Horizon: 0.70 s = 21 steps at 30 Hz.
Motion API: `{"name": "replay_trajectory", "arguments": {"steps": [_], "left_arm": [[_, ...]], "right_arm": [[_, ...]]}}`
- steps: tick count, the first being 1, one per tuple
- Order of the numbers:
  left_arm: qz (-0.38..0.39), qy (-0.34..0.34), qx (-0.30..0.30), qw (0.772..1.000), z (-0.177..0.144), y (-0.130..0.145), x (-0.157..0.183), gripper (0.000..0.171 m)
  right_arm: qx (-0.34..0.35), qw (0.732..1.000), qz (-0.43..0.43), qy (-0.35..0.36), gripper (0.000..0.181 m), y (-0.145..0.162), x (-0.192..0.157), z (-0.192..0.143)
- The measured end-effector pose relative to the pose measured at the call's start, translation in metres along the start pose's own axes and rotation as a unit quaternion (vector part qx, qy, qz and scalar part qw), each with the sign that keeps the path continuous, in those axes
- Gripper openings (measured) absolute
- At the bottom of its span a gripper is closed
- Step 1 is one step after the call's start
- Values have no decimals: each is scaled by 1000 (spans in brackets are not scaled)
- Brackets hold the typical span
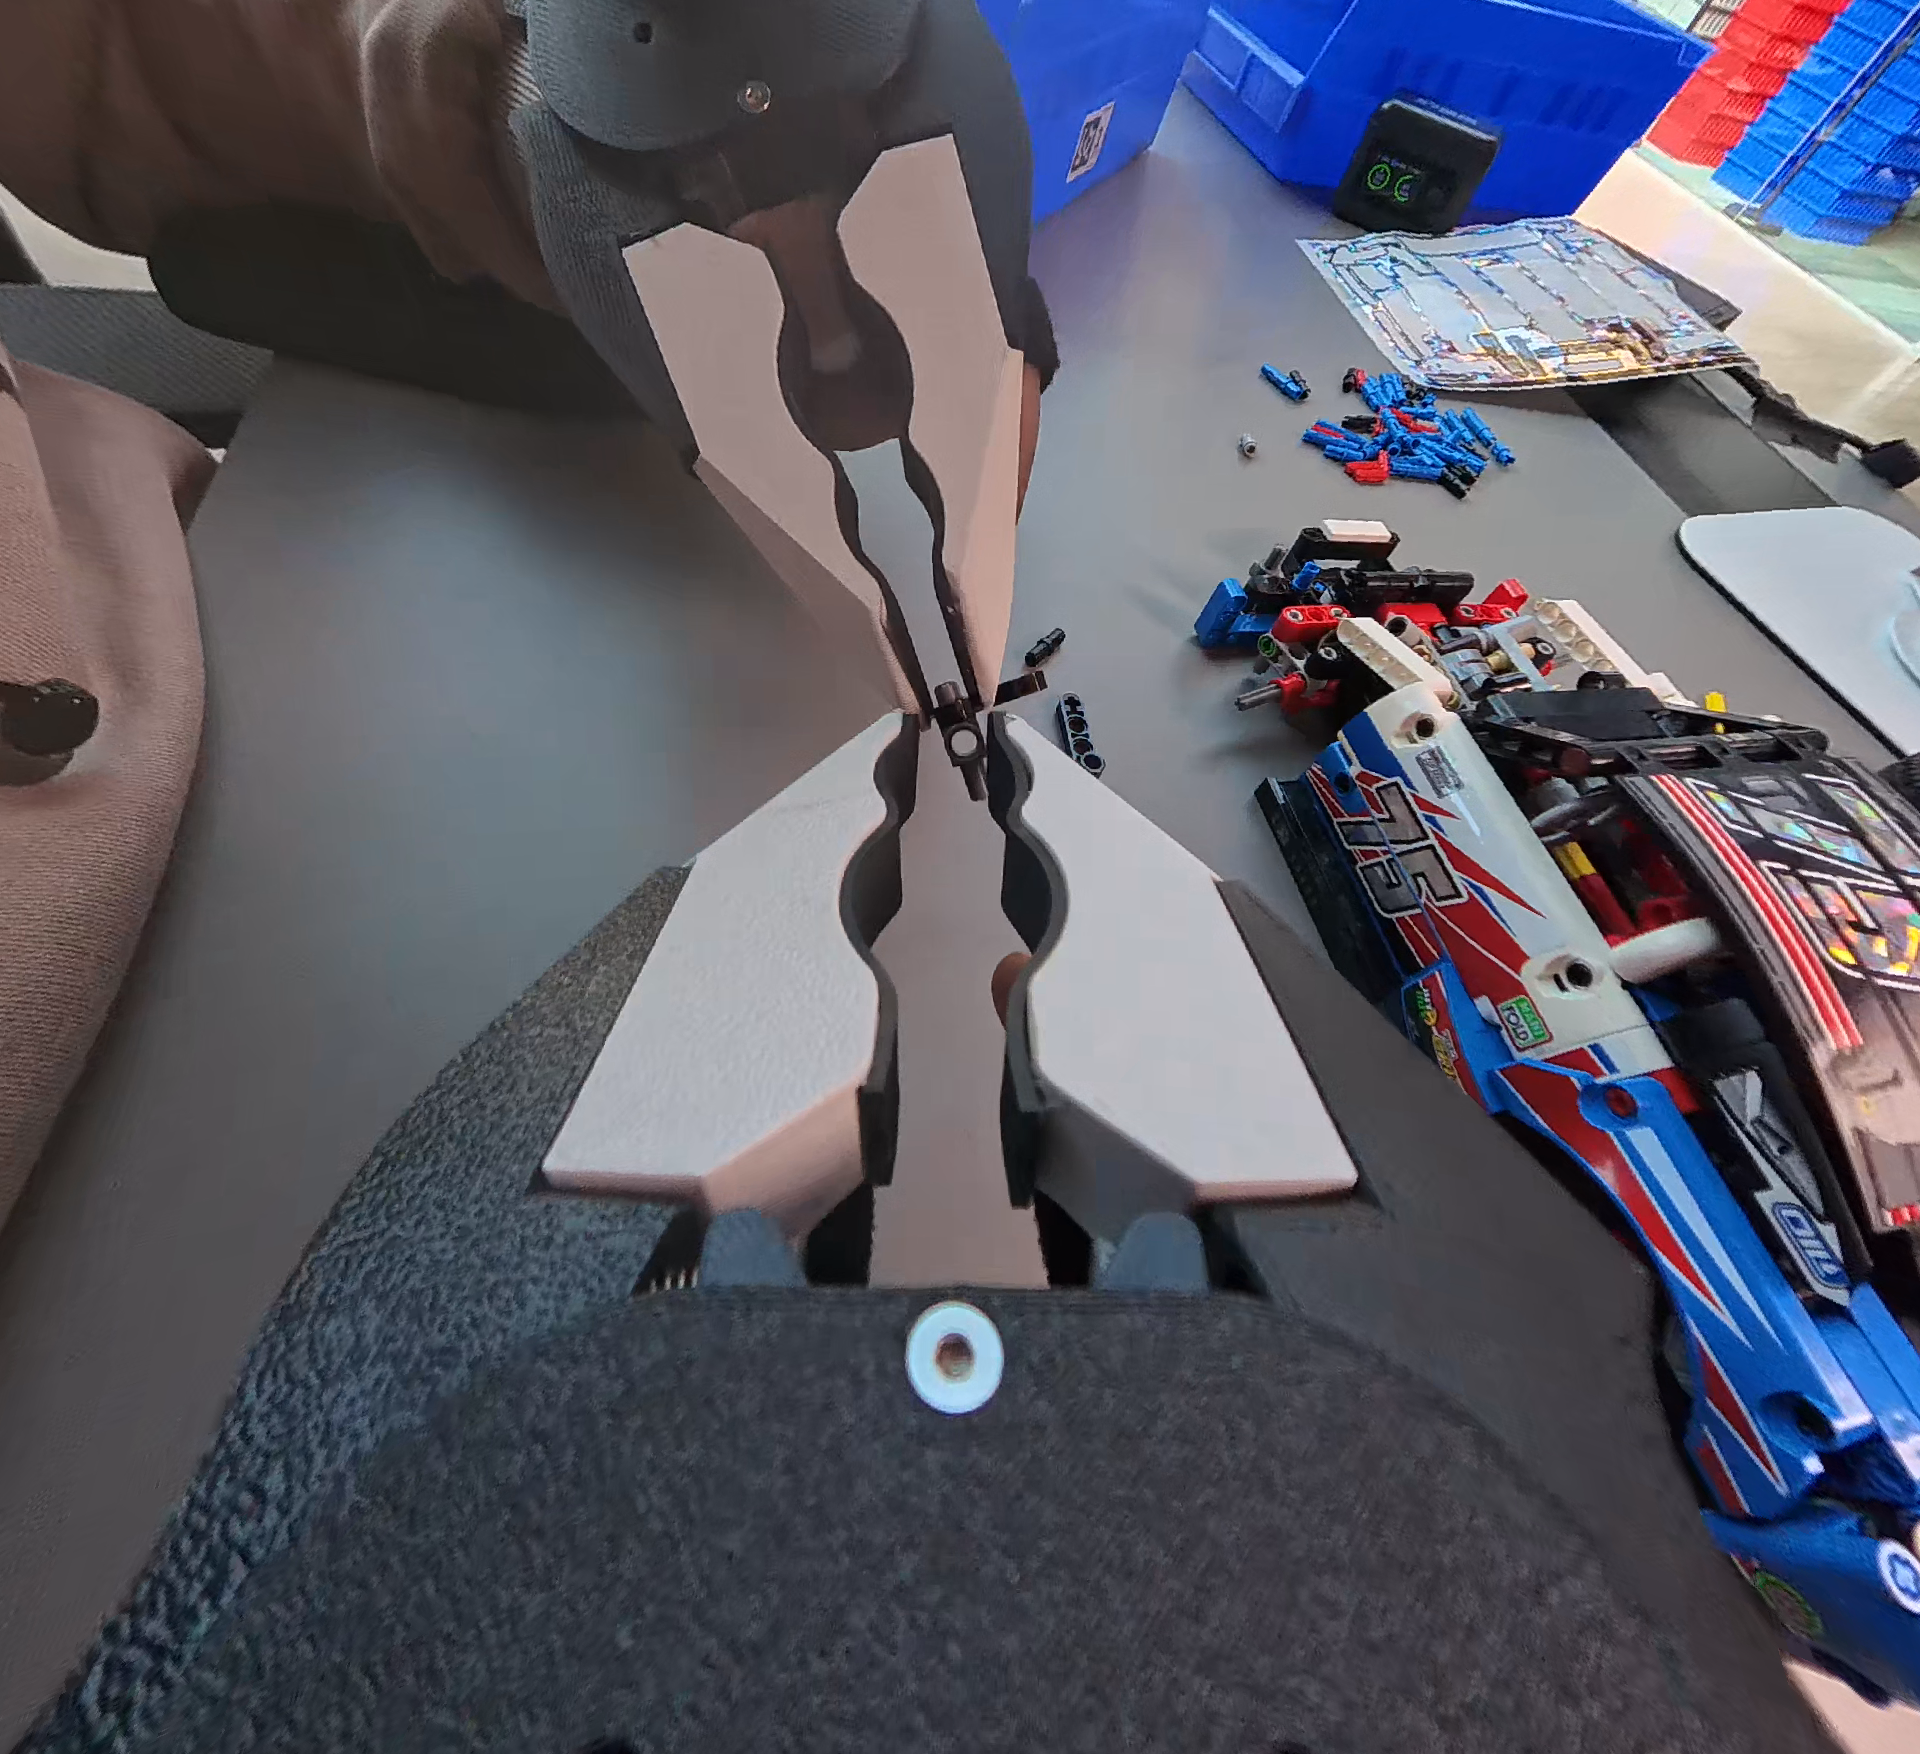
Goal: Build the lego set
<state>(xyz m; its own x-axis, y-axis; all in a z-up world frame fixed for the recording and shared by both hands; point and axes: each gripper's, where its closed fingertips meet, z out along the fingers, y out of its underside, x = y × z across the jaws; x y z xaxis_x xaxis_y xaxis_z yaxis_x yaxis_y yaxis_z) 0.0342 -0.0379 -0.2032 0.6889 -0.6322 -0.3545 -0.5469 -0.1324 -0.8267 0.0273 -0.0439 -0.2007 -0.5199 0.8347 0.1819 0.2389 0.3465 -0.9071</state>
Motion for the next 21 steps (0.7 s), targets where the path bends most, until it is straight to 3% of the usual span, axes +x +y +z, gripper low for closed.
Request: {"name": "replay_trajectory", "arguments": {"steps": [4,7,14,21], "left_arm": [[7,-14,2,1000,-2,-2,-3,6],[11,-31,-4,999,-1,-1,-7,6],[28,-96,-25,995,-2,3,-23,6],[64,-132,-42,988,5,6,-29,6]], "right_arm": [[3,1000,29,0,15,0,5,-3],[0,993,115,-30,26,-2,2,1],[31,957,284,-38,27,-8,18,8],[41,945,322,-29,22,-4,28,7]]}}
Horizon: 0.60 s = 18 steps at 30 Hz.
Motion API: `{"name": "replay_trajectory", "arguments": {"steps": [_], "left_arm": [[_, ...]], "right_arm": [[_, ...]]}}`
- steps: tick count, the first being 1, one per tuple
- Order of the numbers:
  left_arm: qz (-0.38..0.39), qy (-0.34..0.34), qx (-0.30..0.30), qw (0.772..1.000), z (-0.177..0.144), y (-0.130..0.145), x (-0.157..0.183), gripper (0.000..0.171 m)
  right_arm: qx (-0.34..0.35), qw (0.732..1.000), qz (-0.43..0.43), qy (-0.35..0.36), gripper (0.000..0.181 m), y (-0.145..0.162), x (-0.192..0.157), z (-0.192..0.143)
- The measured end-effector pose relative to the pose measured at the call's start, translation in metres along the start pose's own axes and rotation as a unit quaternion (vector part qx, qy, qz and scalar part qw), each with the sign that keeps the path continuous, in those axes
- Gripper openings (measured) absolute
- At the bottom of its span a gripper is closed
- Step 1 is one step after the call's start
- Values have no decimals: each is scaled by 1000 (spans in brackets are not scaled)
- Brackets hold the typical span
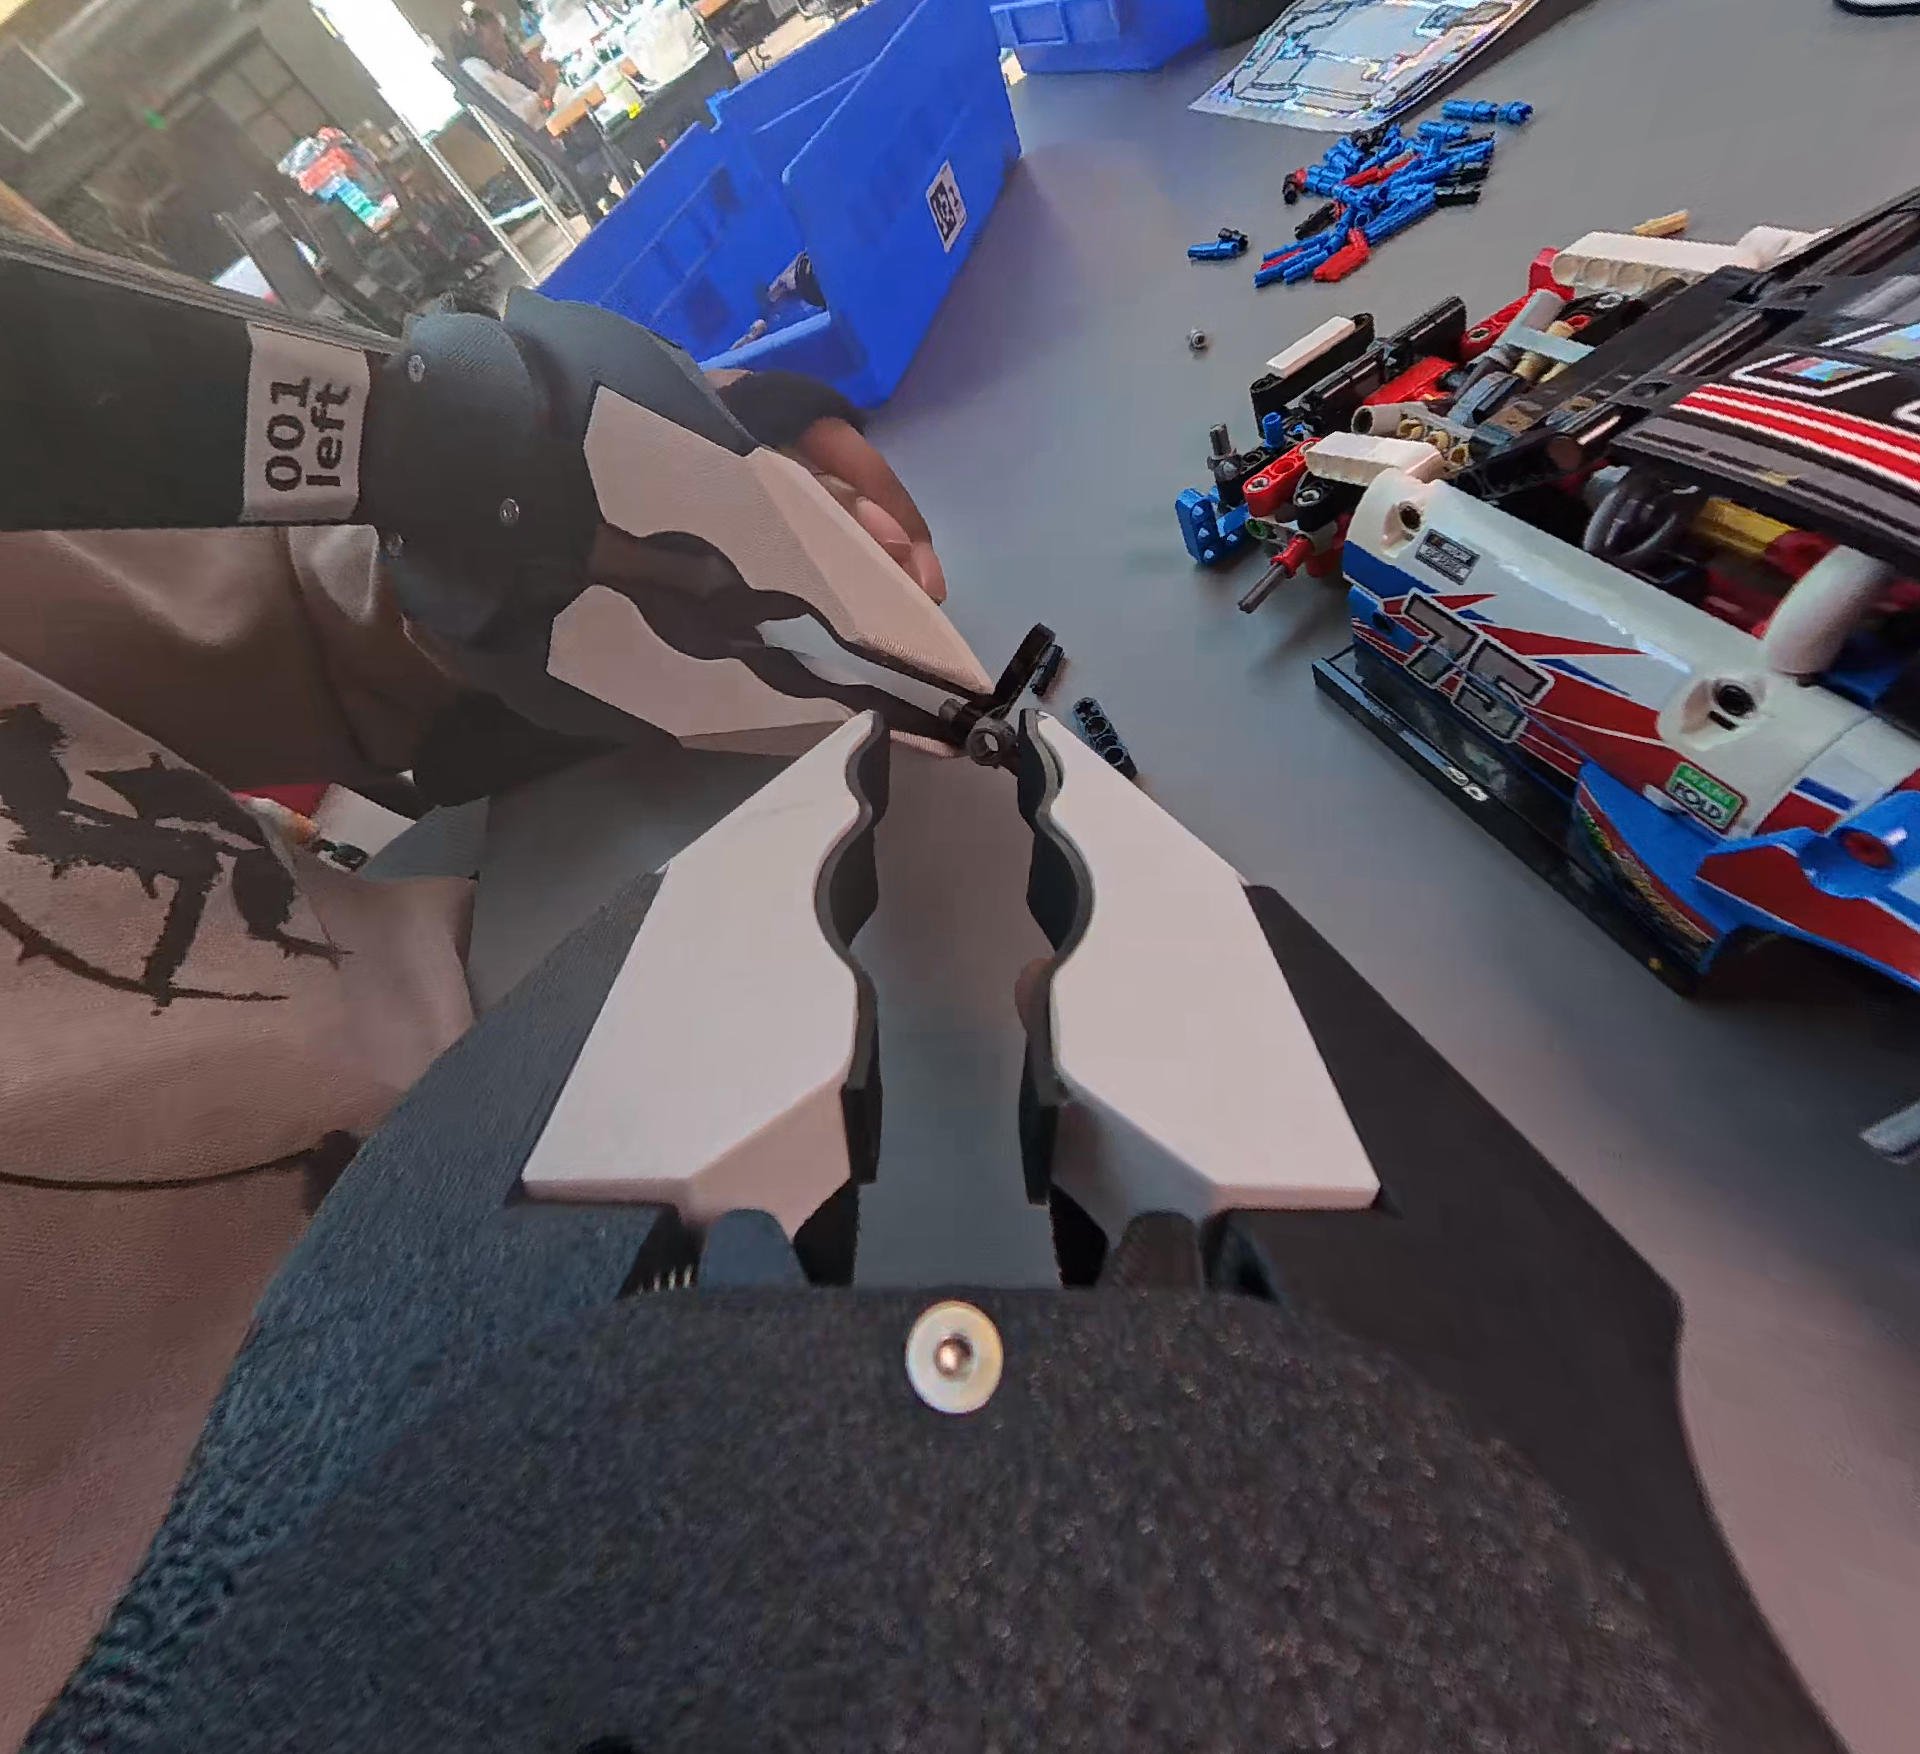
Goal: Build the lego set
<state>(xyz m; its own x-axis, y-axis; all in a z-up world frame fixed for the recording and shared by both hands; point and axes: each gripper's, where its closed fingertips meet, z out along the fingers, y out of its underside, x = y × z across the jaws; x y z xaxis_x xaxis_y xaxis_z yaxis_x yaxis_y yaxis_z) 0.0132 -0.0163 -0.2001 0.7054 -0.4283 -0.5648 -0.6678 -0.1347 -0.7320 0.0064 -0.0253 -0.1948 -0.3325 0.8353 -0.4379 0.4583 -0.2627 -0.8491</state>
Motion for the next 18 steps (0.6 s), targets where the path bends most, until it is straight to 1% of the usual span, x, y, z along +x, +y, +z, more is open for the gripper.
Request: {"name": "replay_trajectory", "arguments": {"steps": [1,3,4,7,8,11,14,15,16,18], "left_arm": [[3,-6,4,1000,1,-1,-1,6],[10,-13,6,1000,1,-3,-2,6],[13,-15,5,1000,1,-3,-2,6],[36,-26,2,999,0,-3,-3,5],[32,-24,4,999,0,-3,-3,5],[-32,8,36,999,-4,-9,-3,6],[-132,54,83,986,-12,-20,-6,7],[-147,62,92,983,-14,-22,-7,6],[-147,67,95,982,-16,-23,-6,5],[-116,60,85,988,-16,-21,-3,4]], "right_arm": [[9,1000,2,10,10,-2,5,-2],[14,1000,12,-9,10,-4,5,-3],[17,1000,4,-11,10,-5,5,-4],[13,1000,-24,5,10,-5,5,-3],[14,999,-30,5,10,-5,5,-3],[24,999,-28,-14,9,-8,1,-5],[48,997,-30,-48,9,-15,-9,-10],[54,996,-33,-56,9,-17,-11,-11],[58,996,-35,-61,9,-19,-13,-12],[56,996,-32,-66,9,-17,-14,-11]]}}
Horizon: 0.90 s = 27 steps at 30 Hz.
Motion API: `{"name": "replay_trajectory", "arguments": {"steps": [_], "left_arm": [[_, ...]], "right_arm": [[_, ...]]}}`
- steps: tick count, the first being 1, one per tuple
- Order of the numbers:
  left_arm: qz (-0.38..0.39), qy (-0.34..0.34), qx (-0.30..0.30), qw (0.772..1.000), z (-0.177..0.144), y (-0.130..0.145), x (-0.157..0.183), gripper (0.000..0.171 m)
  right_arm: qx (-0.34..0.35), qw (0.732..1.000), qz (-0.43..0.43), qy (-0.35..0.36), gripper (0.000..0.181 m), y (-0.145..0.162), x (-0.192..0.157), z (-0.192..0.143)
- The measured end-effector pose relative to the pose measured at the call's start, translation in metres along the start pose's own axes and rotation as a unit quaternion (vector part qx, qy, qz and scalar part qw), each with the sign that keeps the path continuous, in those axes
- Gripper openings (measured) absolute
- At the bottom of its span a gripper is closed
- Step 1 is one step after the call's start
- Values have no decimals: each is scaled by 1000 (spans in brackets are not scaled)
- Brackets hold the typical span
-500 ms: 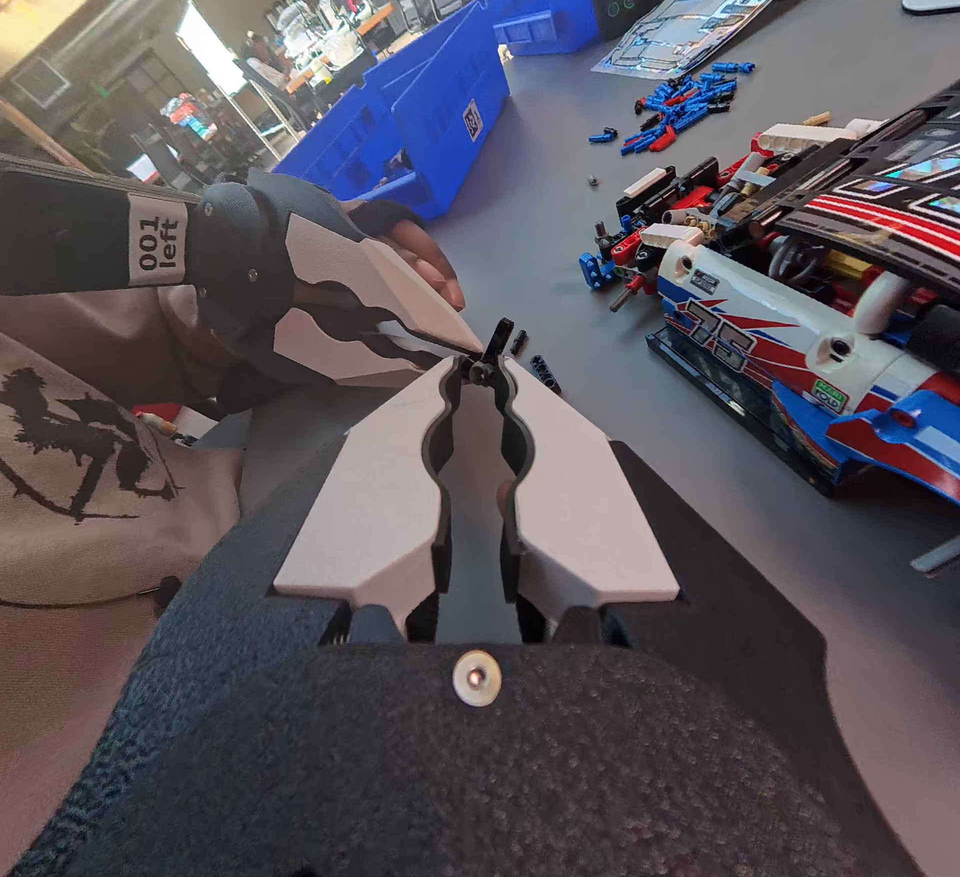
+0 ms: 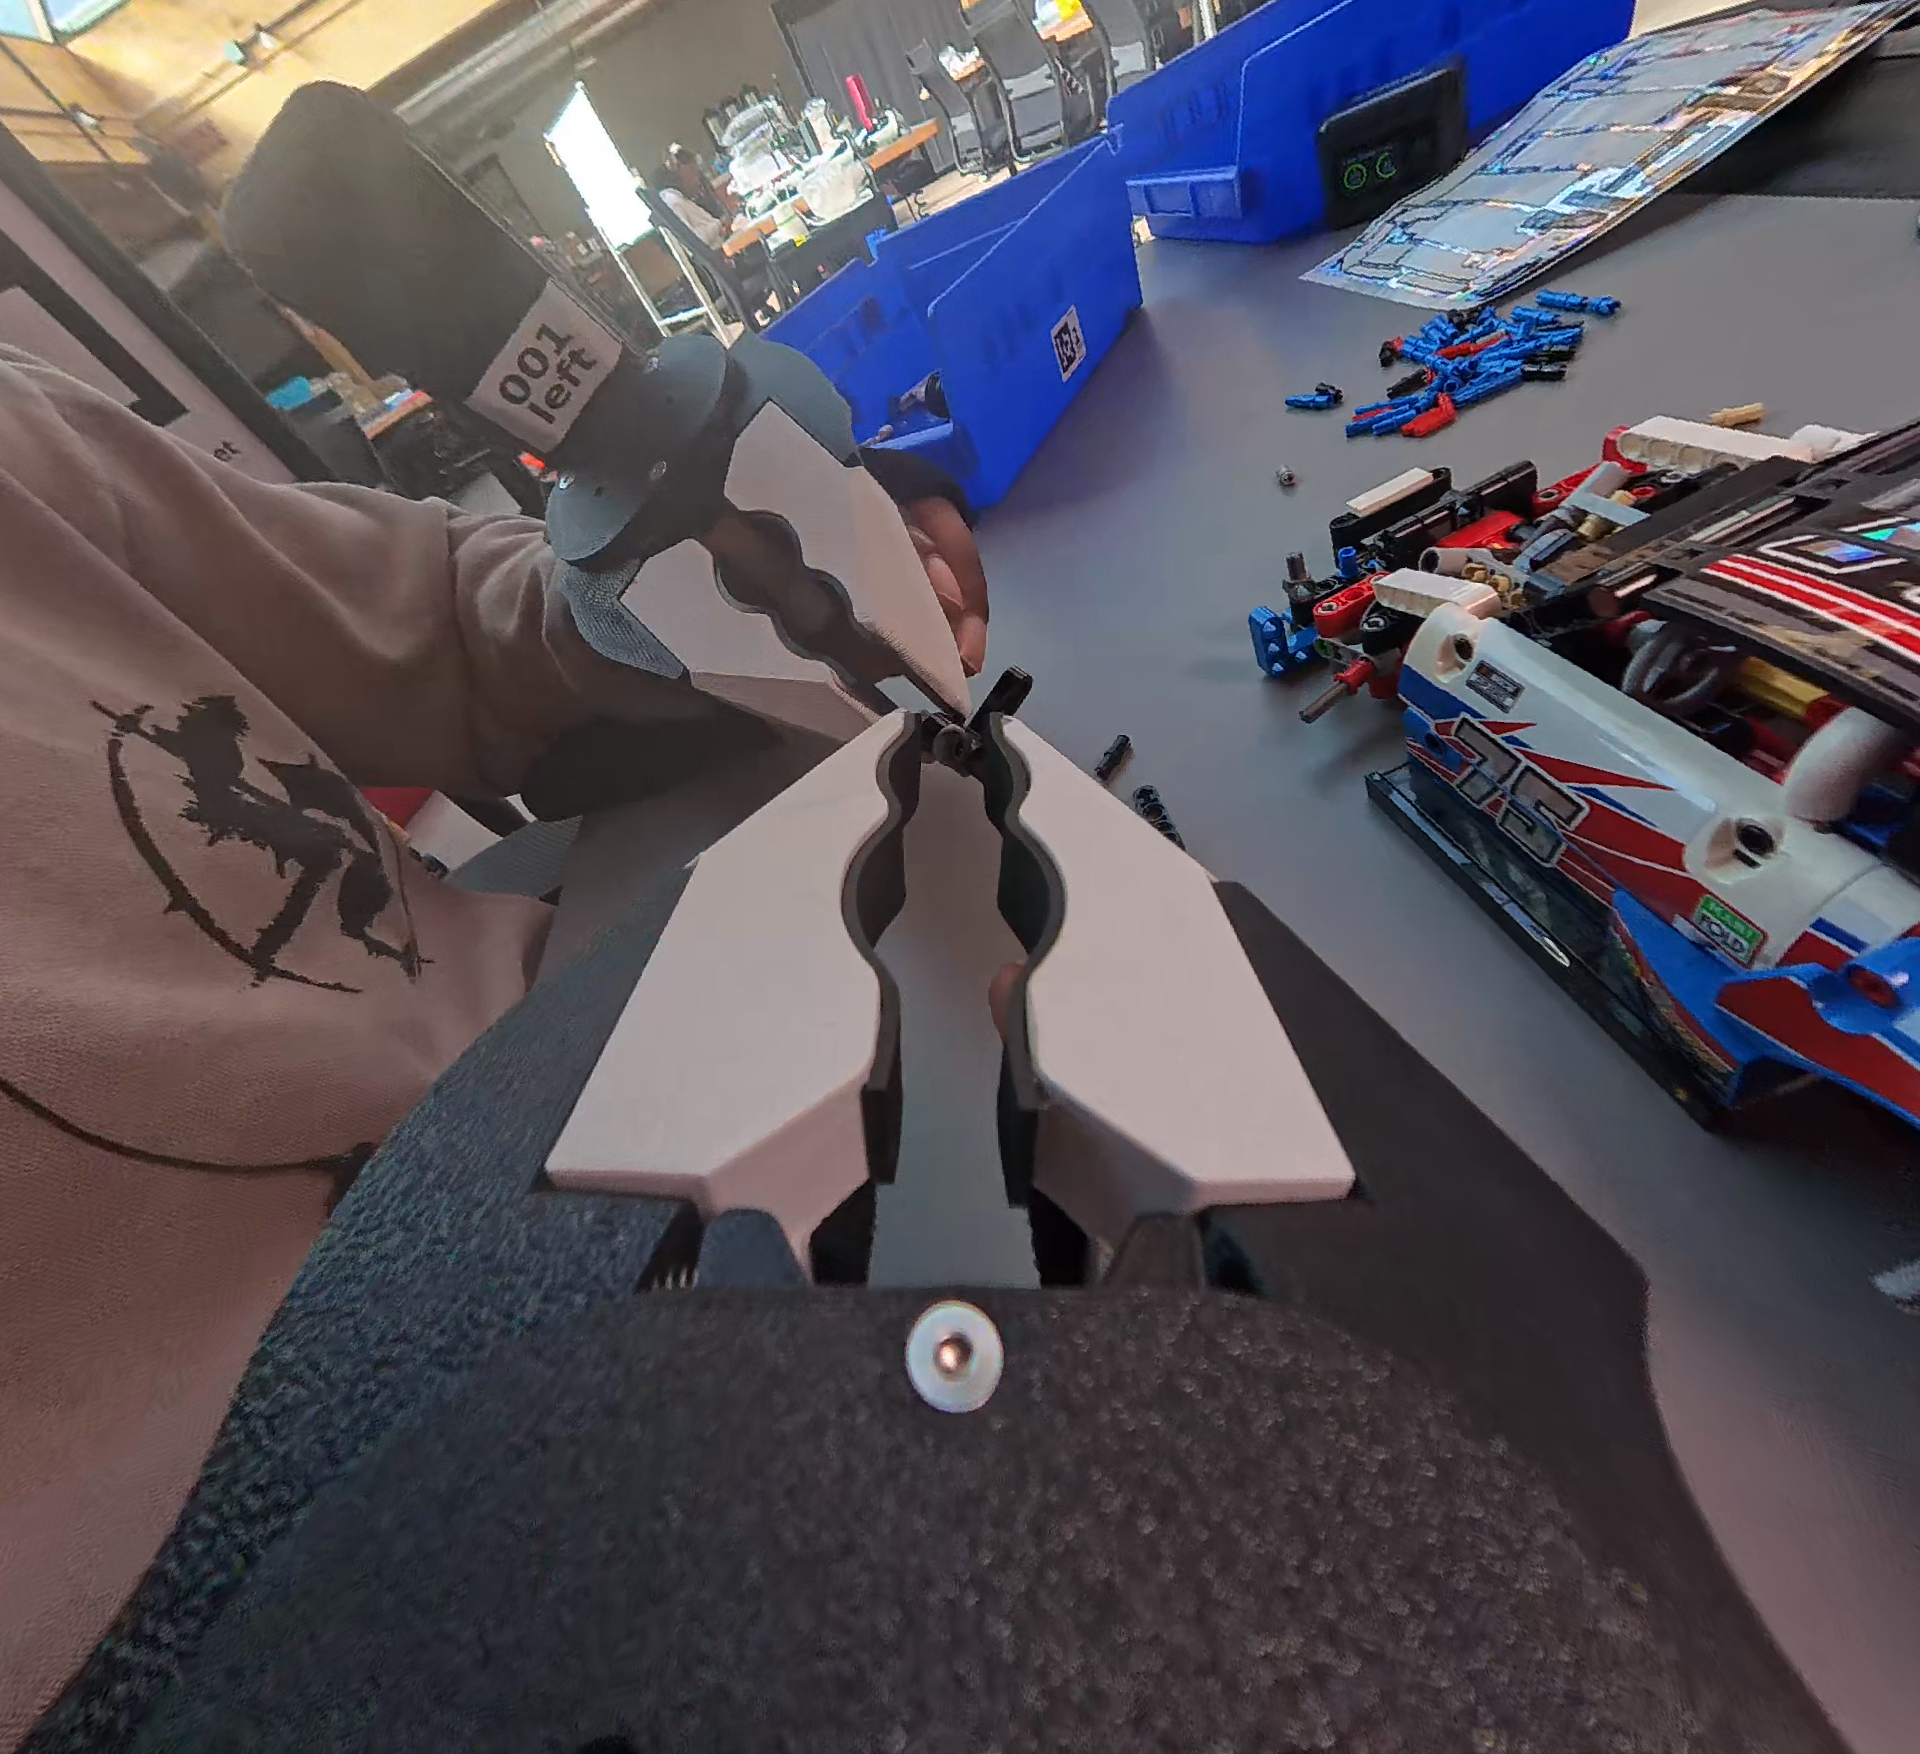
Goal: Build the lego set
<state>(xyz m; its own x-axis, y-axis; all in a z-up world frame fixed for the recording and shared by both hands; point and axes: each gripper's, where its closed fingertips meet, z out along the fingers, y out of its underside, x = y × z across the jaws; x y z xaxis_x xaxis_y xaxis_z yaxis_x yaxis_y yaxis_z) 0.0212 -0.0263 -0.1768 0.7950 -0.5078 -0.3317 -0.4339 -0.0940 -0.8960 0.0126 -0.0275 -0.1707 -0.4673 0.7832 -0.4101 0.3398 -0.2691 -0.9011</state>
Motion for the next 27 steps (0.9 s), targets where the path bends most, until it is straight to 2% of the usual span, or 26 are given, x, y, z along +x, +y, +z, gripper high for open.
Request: {"name": "replay_trajectory", "arguments": {"steps": [6,11,12,16,21,24,27], "left_arm": [[37,-10,-24,999,0,8,0,4],[33,-3,-17,999,0,7,3,4],[19,9,-5,1000,-1,4,5,4],[-80,43,58,994,-9,-9,-2,4],[-109,53,67,990,-15,-7,-10,4],[-94,55,45,993,-12,0,-7,4],[-81,65,24,994,-9,5,-1,4]], "right_arm": [[-4,999,42,-11,12,6,2,4],[-7,1000,19,-8,7,7,2,2],[1,1000,13,-2,0,4,3,1],[20,1000,-2,-6,0,-6,0,-7],[44,999,-16,3,0,-13,3,-12],[41,995,-89,20,0,-14,-1,-11],[-17,973,-223,64,19,0,-3,-3]]}}
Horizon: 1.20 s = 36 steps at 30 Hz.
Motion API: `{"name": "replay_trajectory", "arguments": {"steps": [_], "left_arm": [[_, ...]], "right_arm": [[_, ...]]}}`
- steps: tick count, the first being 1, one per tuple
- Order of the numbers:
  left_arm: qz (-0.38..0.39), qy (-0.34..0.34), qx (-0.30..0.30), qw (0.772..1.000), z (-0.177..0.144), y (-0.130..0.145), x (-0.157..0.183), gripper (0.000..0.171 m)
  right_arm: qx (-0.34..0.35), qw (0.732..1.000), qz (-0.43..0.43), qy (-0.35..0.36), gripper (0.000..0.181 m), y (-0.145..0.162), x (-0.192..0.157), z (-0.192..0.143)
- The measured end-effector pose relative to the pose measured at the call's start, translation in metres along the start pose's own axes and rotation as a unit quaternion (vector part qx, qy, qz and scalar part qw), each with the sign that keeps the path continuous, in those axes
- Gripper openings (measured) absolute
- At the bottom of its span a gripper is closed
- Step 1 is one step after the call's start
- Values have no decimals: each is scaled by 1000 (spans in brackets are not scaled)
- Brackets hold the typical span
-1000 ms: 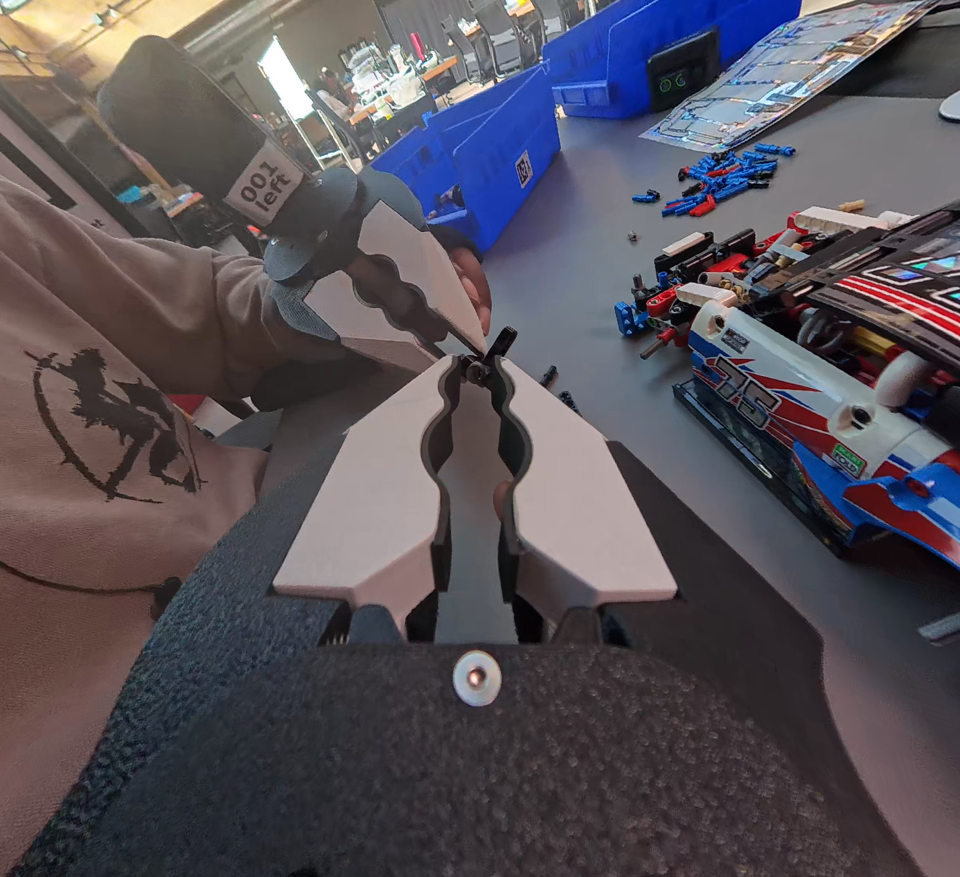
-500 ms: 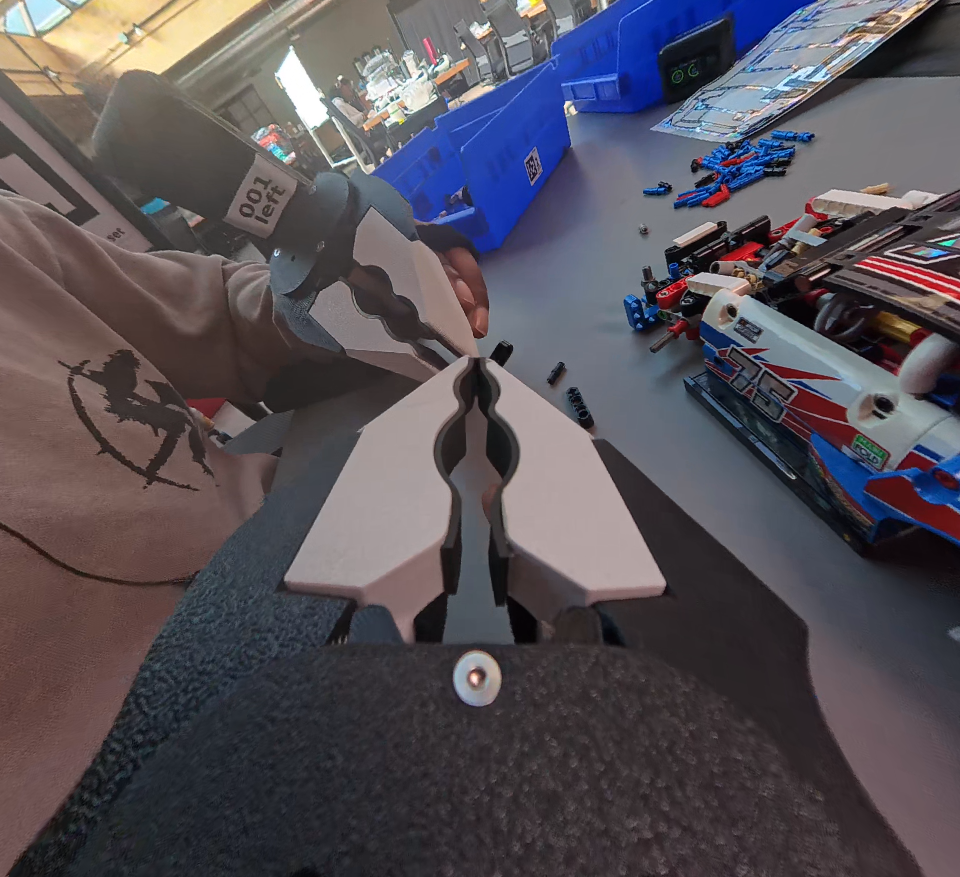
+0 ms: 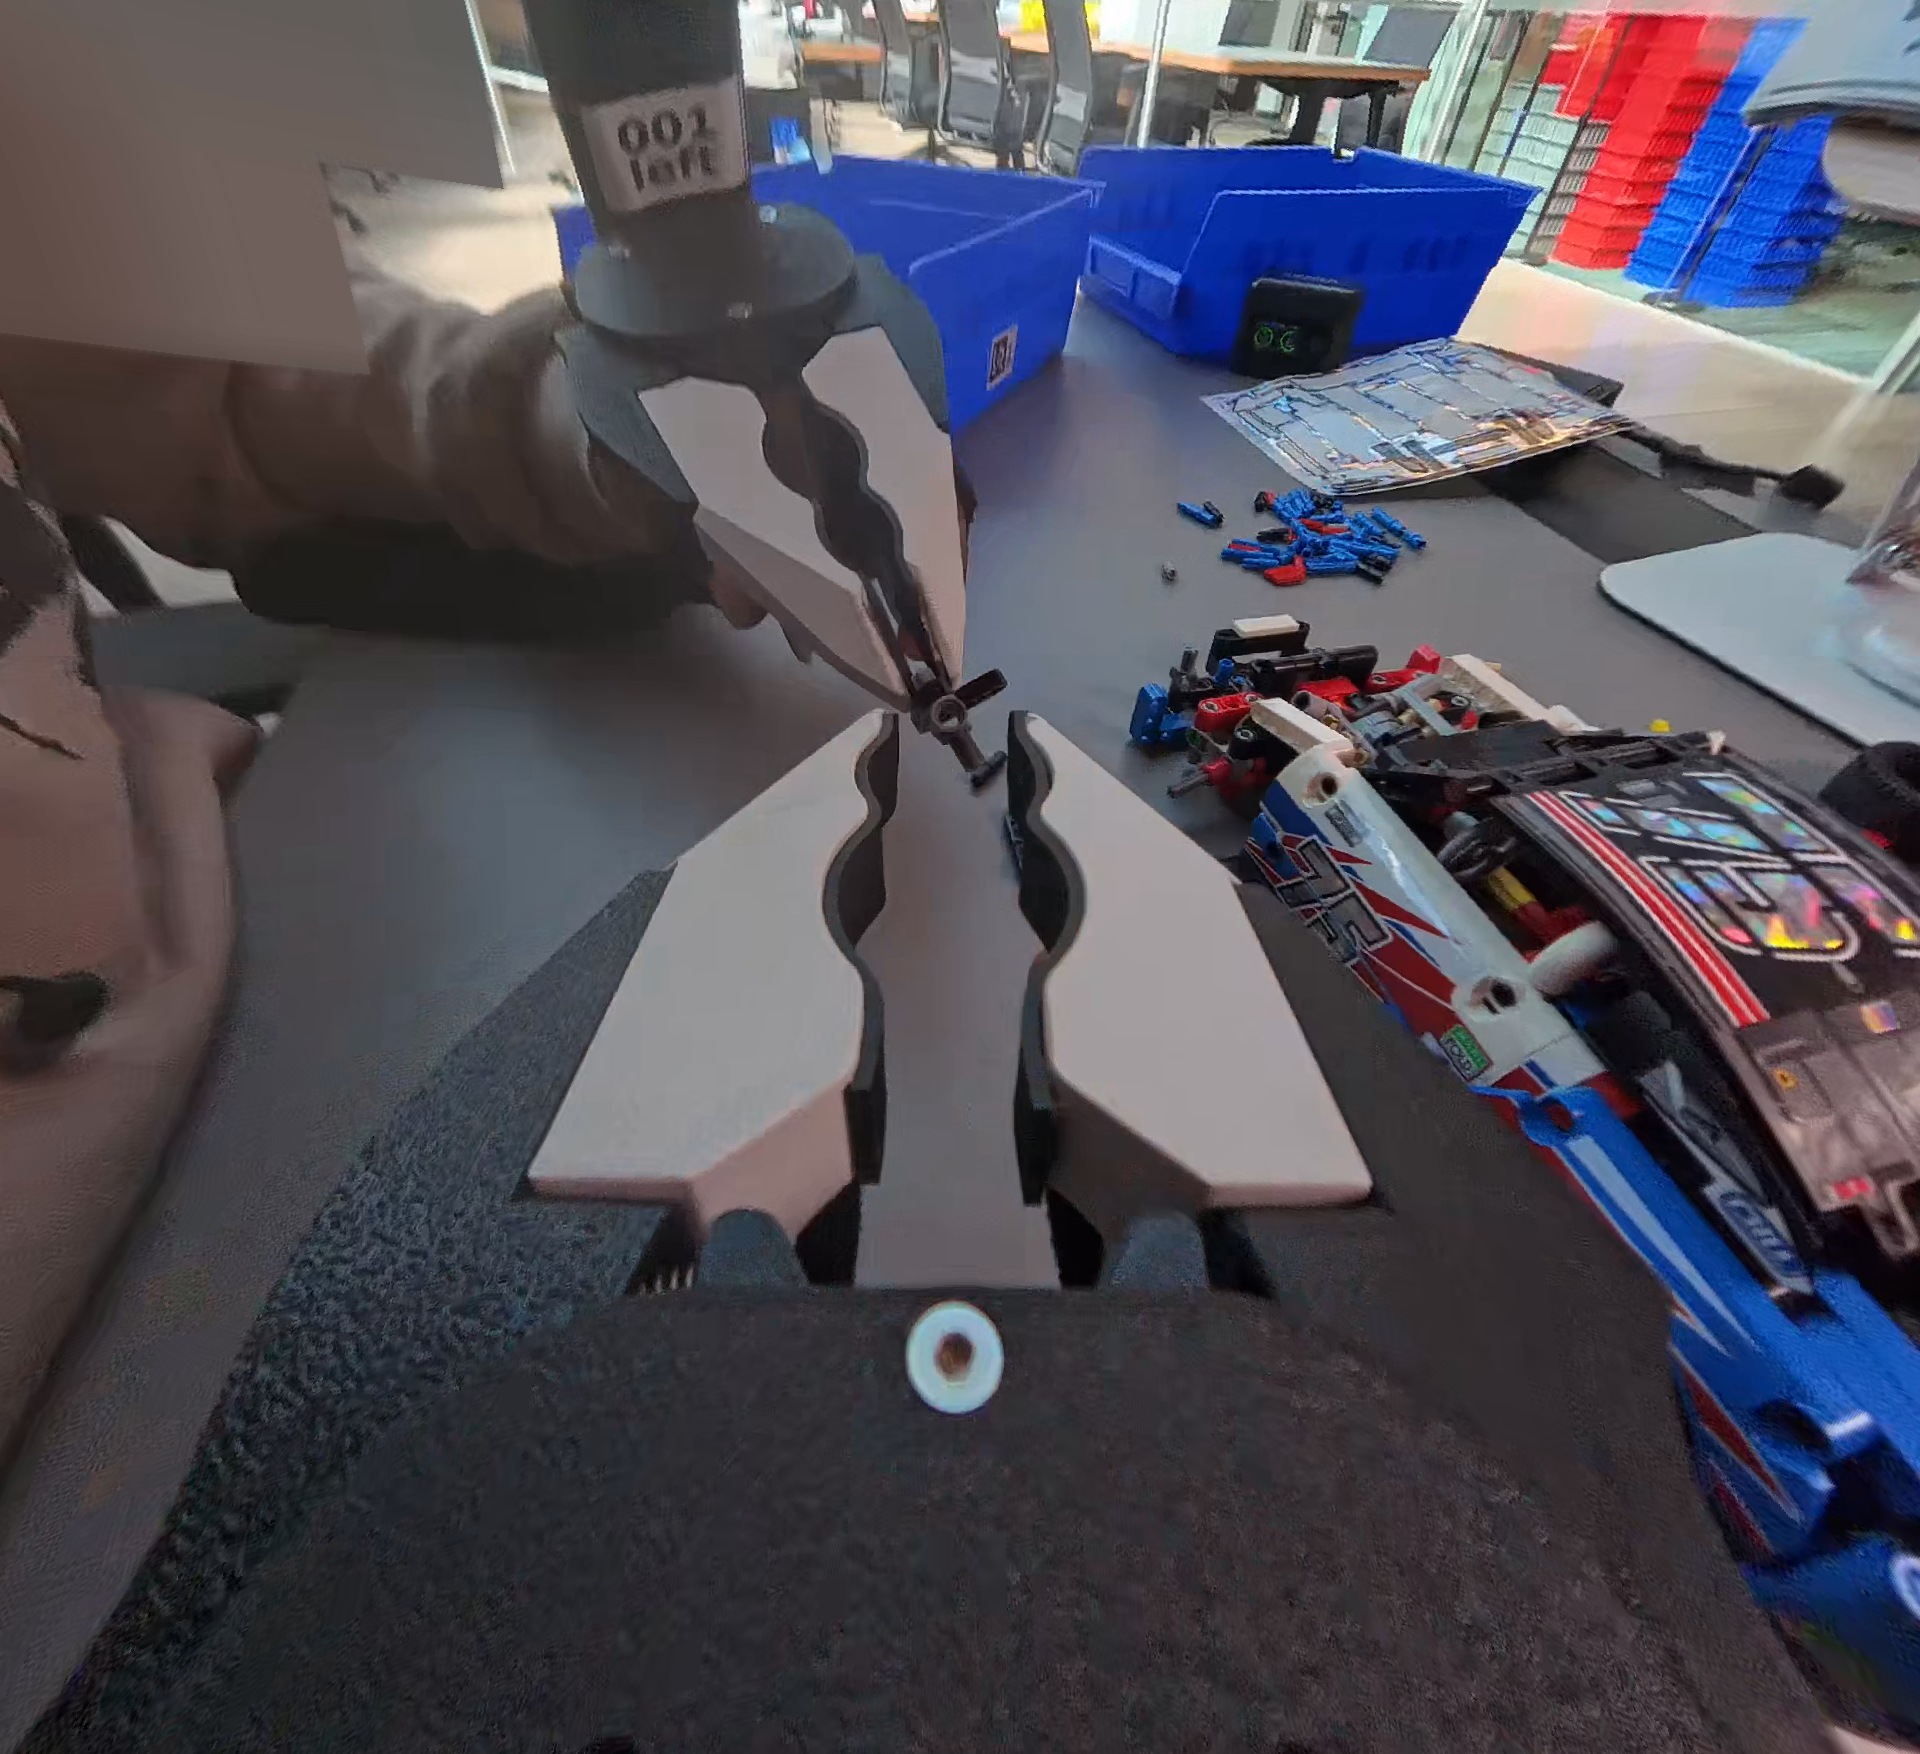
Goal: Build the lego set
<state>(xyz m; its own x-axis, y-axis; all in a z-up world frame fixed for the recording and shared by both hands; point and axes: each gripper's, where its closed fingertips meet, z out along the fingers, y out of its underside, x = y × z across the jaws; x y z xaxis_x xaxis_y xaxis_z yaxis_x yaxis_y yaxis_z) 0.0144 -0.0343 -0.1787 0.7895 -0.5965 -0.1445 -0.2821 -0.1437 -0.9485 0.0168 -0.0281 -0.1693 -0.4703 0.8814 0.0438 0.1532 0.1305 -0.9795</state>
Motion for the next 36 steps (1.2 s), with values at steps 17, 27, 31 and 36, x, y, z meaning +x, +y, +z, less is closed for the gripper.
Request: {"name": "replay_trajectory", "arguments": {"steps": [17,27,31,36], "left_arm": [[-180,70,68,979,-14,-18,-9,27],[-6,42,58,997,-6,-22,16,2],[98,22,71,992,-10,-28,24,2],[116,54,89,988,-10,-32,38,2]], "right_arm": [[-15,974,-214,74,5,1,-3,2],[-11,915,-378,140,10,-13,-10,3],[25,978,-204,43,56,-18,-24,0],[43,988,-145,-18,41,-21,-38,-2]]}}
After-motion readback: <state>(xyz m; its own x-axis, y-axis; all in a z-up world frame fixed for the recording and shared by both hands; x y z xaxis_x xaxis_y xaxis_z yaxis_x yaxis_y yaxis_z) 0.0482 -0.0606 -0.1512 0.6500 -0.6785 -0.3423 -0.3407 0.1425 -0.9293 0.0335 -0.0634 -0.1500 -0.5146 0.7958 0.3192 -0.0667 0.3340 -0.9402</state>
